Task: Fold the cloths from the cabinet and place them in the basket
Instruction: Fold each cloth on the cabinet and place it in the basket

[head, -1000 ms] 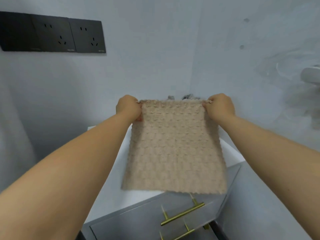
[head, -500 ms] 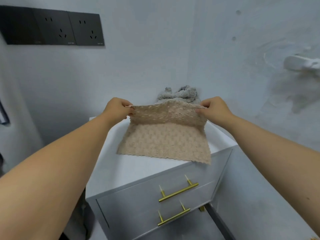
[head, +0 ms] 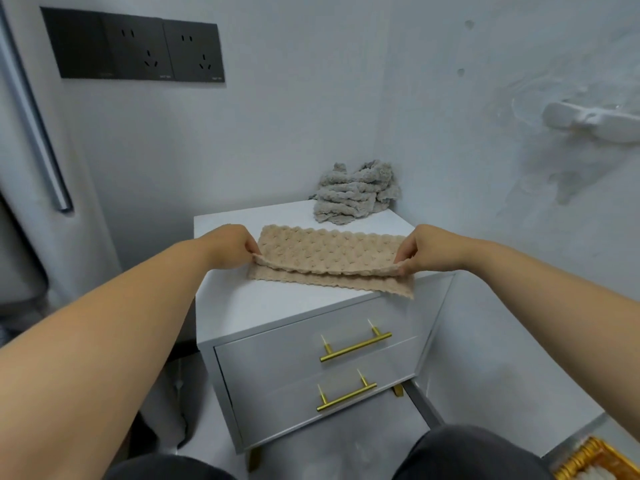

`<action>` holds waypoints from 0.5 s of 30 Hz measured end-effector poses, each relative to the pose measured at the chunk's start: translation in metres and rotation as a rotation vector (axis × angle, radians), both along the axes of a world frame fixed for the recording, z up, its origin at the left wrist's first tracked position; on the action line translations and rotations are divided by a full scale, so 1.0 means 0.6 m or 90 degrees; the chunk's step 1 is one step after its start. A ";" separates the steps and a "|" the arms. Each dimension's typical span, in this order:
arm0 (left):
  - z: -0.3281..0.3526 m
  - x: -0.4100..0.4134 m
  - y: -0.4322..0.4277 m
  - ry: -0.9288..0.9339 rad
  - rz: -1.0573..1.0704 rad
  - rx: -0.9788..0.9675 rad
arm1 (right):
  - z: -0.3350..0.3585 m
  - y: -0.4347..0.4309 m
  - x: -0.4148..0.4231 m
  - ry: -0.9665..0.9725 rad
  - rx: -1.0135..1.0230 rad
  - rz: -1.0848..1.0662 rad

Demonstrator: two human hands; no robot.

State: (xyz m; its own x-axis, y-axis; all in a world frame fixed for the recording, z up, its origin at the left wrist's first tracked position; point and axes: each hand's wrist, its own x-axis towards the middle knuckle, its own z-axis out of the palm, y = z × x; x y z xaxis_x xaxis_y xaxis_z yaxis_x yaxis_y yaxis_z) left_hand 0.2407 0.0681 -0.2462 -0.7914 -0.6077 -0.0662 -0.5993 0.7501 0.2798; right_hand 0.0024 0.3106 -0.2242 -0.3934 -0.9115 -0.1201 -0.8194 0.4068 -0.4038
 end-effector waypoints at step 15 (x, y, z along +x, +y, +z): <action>-0.012 -0.036 0.035 0.030 -0.103 -0.107 | -0.041 -0.015 0.018 0.135 0.006 -0.092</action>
State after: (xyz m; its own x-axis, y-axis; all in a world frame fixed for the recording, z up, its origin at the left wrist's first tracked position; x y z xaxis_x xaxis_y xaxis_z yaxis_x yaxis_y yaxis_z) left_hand 0.2188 0.0894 -0.2536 -0.8796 -0.4714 0.0647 -0.4561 0.8740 0.1676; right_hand 0.0132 0.3016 -0.2488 -0.5366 -0.8433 -0.0289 -0.8186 0.5286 -0.2245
